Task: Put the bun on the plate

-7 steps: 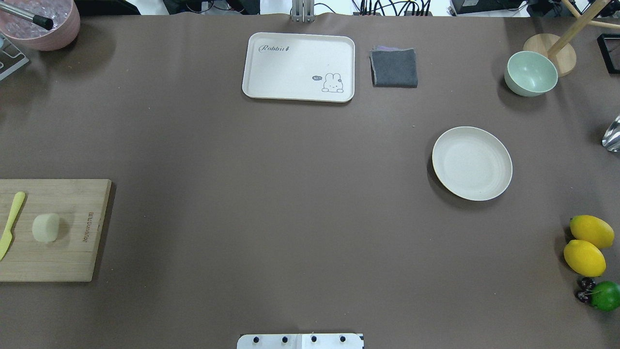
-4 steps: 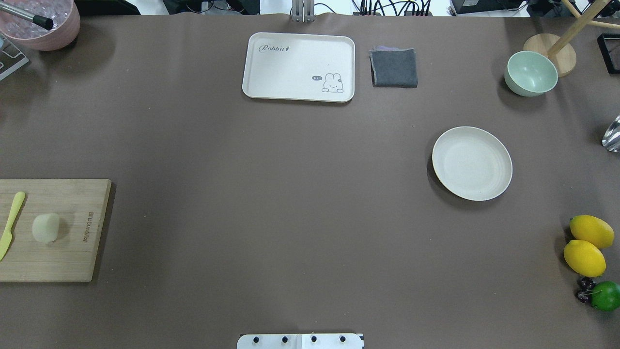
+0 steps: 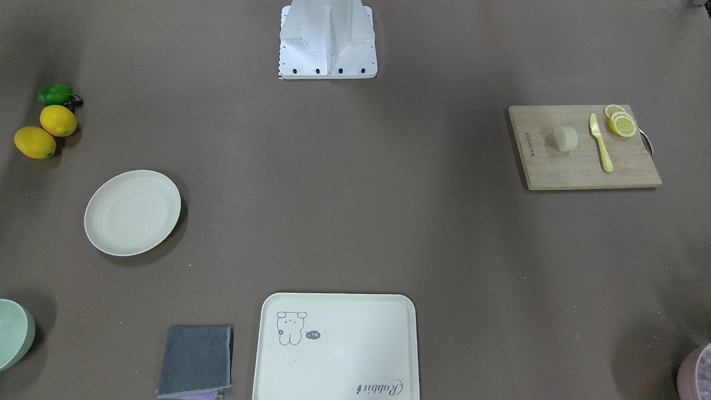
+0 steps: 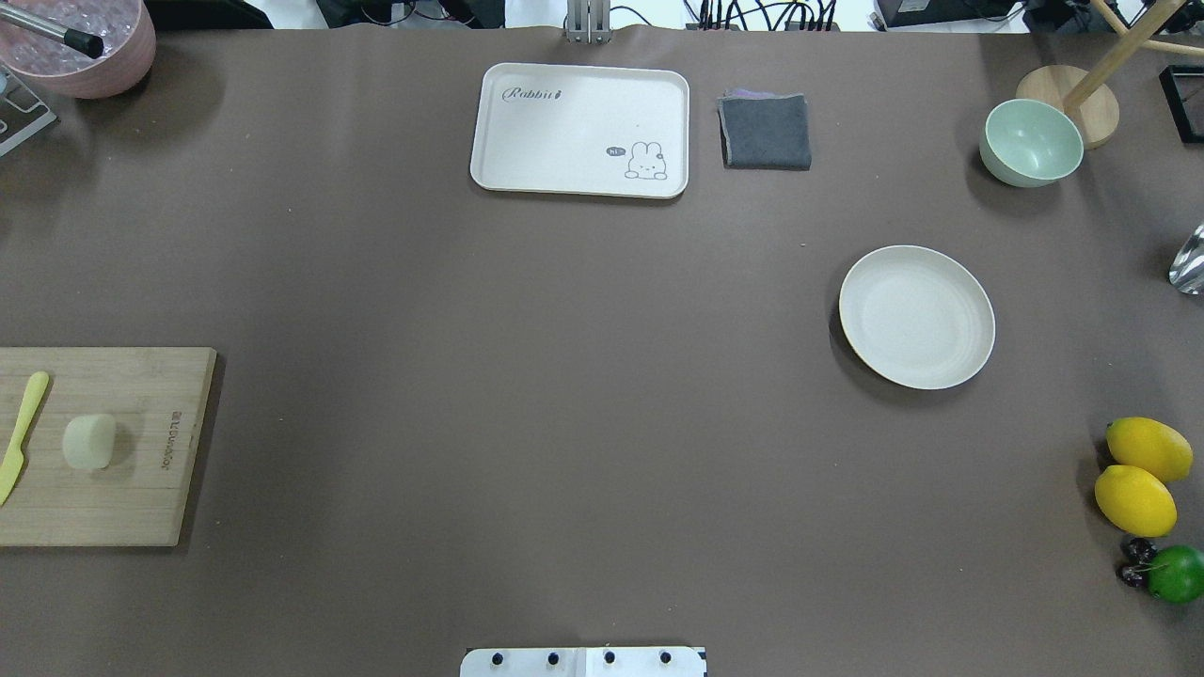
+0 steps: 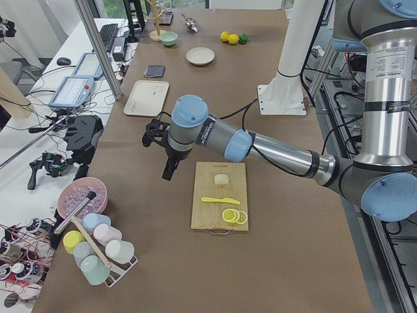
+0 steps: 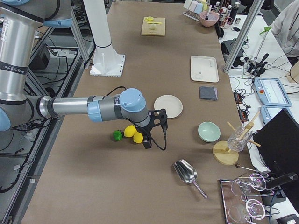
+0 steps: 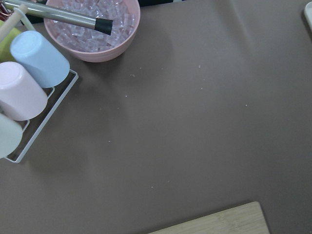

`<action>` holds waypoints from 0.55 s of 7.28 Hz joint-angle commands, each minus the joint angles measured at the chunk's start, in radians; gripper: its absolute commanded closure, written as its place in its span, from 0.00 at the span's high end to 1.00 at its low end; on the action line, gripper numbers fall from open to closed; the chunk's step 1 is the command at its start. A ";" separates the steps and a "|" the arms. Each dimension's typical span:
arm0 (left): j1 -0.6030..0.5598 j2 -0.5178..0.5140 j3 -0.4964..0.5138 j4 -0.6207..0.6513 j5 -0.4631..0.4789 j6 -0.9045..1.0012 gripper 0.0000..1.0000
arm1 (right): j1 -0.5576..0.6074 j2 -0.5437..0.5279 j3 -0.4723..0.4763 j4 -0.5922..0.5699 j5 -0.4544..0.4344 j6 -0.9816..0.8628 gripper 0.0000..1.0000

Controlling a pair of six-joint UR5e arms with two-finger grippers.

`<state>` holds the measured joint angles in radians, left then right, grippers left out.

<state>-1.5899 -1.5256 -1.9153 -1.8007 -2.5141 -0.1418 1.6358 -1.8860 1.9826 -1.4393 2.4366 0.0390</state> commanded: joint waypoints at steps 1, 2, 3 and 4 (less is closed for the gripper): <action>0.045 -0.001 0.005 -0.088 -0.049 -0.024 0.98 | -0.125 0.010 -0.004 0.083 0.030 0.240 1.00; 0.073 -0.005 0.005 -0.138 -0.051 -0.031 0.98 | -0.201 0.022 -0.036 0.196 -0.016 0.401 1.00; 0.083 -0.002 0.007 -0.150 -0.051 -0.033 0.98 | -0.299 0.045 -0.112 0.352 -0.080 0.544 1.00; 0.084 -0.002 0.007 -0.151 -0.051 -0.033 0.98 | -0.388 0.100 -0.201 0.484 -0.134 0.694 0.99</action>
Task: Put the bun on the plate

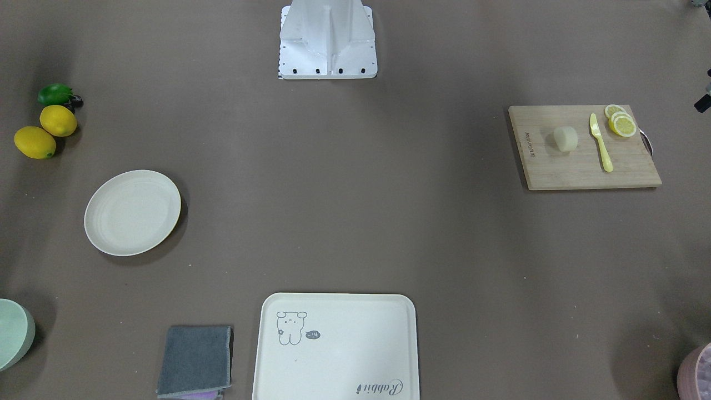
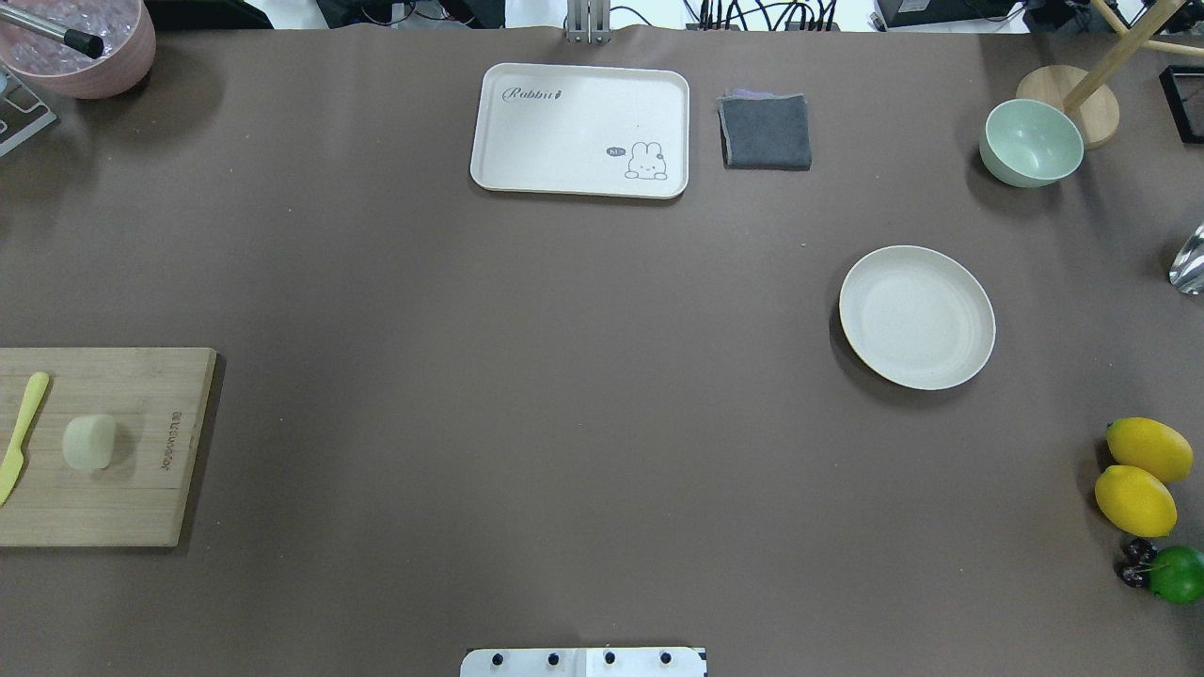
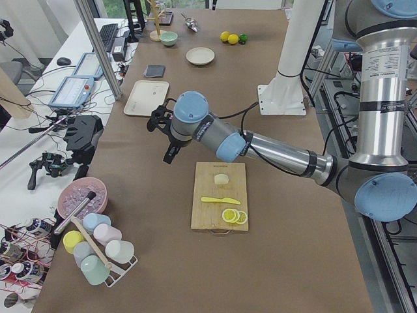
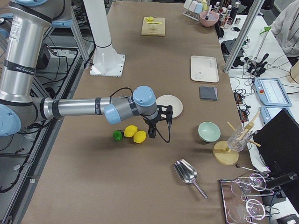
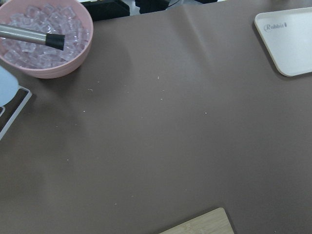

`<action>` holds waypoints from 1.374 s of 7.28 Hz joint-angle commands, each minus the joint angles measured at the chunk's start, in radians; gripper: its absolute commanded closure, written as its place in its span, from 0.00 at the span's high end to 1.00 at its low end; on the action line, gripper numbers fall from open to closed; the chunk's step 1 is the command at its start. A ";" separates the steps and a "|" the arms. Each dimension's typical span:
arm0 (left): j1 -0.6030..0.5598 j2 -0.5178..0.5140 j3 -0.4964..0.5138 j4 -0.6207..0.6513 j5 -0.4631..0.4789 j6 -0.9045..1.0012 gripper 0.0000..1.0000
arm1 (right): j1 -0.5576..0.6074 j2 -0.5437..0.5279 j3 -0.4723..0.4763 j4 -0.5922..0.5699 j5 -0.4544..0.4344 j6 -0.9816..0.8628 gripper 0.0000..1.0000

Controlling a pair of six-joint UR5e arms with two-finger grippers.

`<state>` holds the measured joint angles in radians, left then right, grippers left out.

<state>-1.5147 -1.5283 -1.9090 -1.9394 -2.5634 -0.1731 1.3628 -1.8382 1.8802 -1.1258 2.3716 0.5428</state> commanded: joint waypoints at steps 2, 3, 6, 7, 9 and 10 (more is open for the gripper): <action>0.008 -0.003 0.001 -0.013 0.000 -0.002 0.98 | -0.284 0.178 -0.194 0.268 -0.200 0.401 0.99; 0.008 -0.006 0.001 -0.013 0.000 -0.002 0.98 | -0.335 0.218 -0.219 0.294 -0.228 0.445 0.94; 0.016 -0.007 0.001 -0.013 0.000 -0.003 0.98 | -0.448 0.248 -0.236 0.297 -0.308 0.558 0.74; 0.016 -0.009 0.001 -0.013 0.000 -0.003 0.98 | -0.477 0.248 -0.237 0.297 -0.336 0.597 0.66; 0.016 -0.010 0.001 -0.013 -0.001 -0.003 0.98 | -0.511 0.244 -0.240 0.297 -0.344 0.618 0.47; 0.016 -0.010 0.001 -0.013 -0.001 -0.003 0.98 | -0.519 0.241 -0.240 0.297 -0.345 0.621 0.34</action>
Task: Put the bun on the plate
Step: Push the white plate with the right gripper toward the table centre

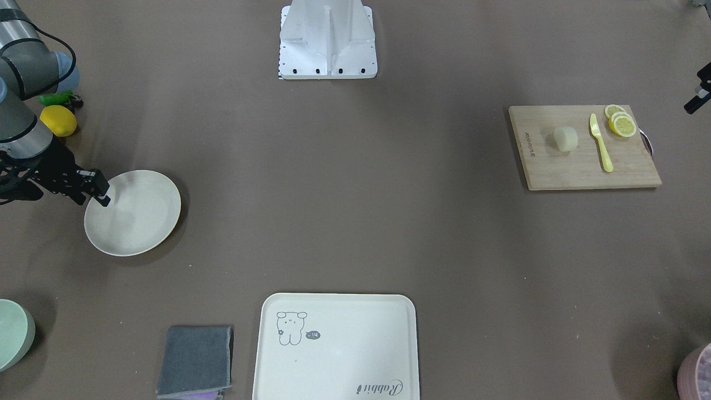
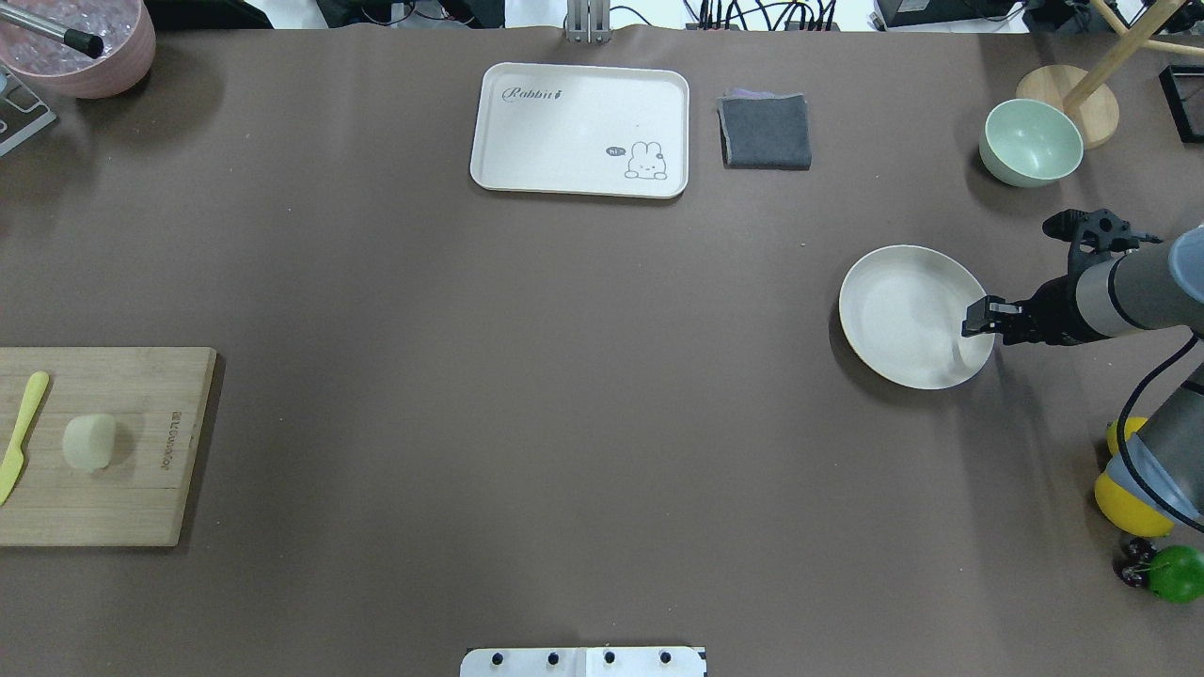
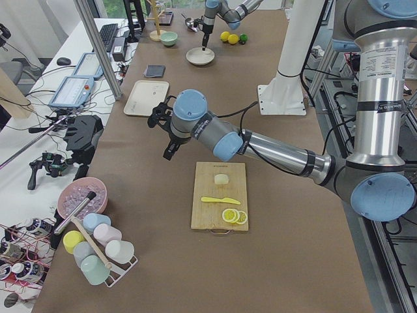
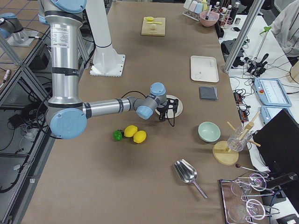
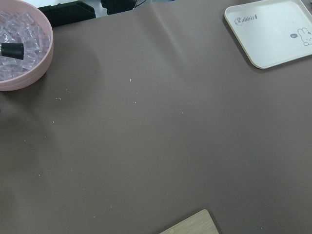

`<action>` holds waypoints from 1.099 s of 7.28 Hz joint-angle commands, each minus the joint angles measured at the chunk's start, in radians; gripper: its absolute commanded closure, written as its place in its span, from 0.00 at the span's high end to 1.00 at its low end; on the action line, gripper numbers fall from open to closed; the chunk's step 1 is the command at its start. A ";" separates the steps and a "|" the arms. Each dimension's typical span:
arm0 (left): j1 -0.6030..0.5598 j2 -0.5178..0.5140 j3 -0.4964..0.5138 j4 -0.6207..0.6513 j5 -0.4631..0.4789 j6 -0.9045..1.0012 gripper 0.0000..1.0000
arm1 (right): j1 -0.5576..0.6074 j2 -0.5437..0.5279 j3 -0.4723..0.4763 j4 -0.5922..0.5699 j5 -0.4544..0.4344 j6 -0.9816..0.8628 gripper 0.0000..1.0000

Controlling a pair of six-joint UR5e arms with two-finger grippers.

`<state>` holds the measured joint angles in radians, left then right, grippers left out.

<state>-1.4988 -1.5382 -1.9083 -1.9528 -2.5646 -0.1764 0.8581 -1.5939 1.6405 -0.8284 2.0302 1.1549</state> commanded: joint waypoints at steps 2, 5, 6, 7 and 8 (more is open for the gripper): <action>0.000 0.000 -0.002 -0.002 0.000 0.000 0.98 | -0.022 -0.005 0.011 0.000 -0.007 0.011 0.00; 0.000 0.000 0.000 0.000 0.000 0.000 0.98 | -0.025 0.062 0.105 -0.015 -0.005 0.284 0.00; 0.000 -0.002 0.000 0.002 0.000 0.000 0.98 | -0.040 0.109 0.108 -0.014 -0.005 0.389 0.00; 0.002 -0.002 0.002 0.003 0.000 0.000 0.98 | -0.069 0.171 0.114 -0.015 -0.002 0.504 0.00; 0.002 -0.002 0.002 0.005 0.000 0.000 0.98 | -0.124 0.214 0.116 -0.024 -0.022 0.564 0.00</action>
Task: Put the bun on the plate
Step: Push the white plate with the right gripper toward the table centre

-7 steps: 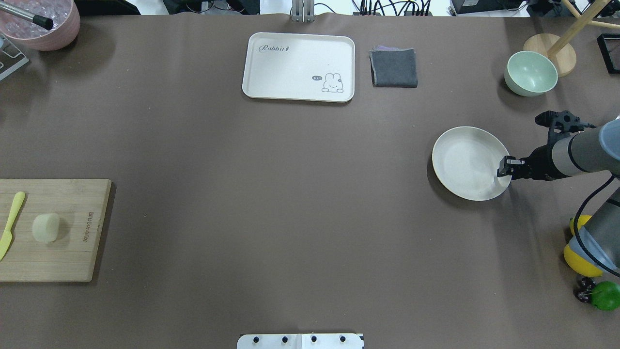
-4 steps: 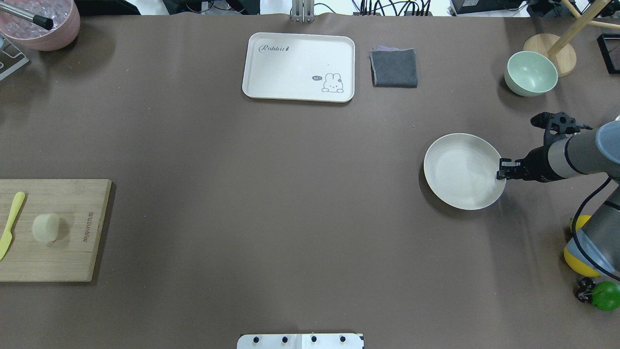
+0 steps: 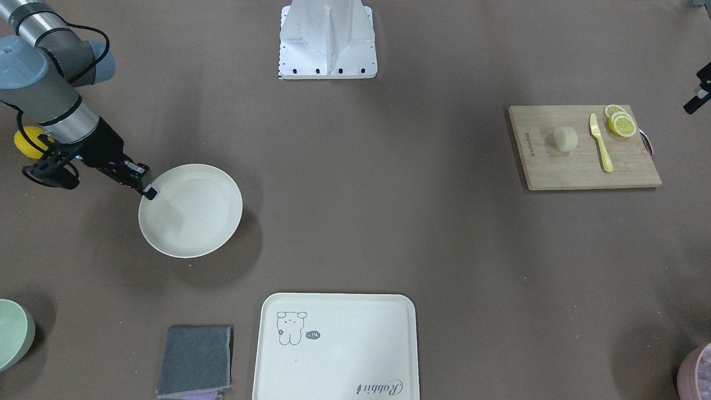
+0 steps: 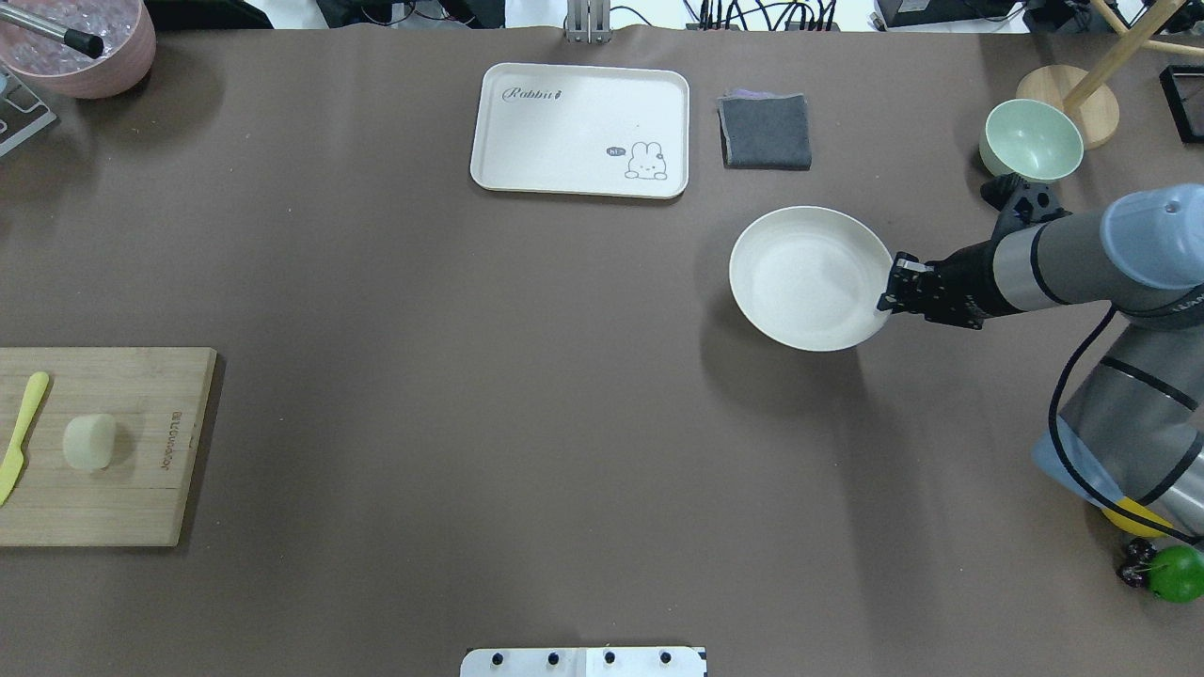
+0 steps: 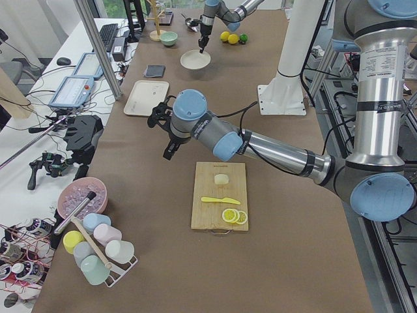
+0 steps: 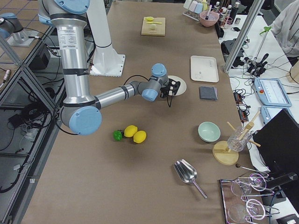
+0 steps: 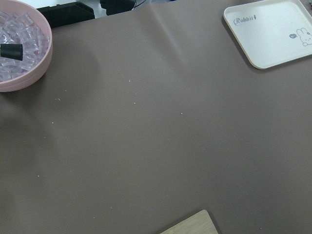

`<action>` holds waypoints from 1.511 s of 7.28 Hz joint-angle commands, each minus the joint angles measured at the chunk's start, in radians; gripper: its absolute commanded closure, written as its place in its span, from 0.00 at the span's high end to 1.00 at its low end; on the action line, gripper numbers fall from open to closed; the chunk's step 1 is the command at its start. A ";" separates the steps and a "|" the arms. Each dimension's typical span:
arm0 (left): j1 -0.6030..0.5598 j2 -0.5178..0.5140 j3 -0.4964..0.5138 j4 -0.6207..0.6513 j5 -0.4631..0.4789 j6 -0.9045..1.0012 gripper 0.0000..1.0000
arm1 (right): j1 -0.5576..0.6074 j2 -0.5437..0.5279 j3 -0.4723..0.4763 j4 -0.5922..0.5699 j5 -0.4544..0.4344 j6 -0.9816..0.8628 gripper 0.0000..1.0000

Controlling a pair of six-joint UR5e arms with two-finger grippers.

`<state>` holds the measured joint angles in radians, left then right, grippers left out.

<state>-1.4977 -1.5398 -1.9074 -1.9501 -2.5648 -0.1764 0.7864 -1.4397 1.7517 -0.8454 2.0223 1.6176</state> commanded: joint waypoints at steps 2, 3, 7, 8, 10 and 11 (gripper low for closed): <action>0.002 0.000 0.007 0.002 0.000 0.000 0.98 | -0.189 0.205 0.032 -0.193 -0.165 0.210 0.00; 0.008 0.001 0.014 -0.003 0.000 0.000 0.98 | -0.256 0.270 0.028 -0.248 -0.244 0.269 0.00; 0.016 0.003 0.021 -0.004 0.000 0.000 0.98 | -0.476 0.395 0.009 -0.380 -0.531 0.383 0.00; 0.017 0.003 0.021 -0.004 0.000 0.000 0.98 | -0.492 0.397 0.012 -0.446 -0.589 0.380 0.99; 0.037 0.015 0.027 -0.004 0.003 -0.038 0.98 | -0.475 0.406 0.112 -0.616 -0.605 0.319 1.00; 0.072 0.030 0.025 -0.010 0.011 -0.058 0.98 | -0.425 0.398 0.171 -0.657 -0.564 0.280 1.00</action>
<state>-1.4581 -1.5234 -1.8827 -1.9553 -2.5611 -0.2068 0.3184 -1.0365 1.8537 -1.4398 1.4304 1.9441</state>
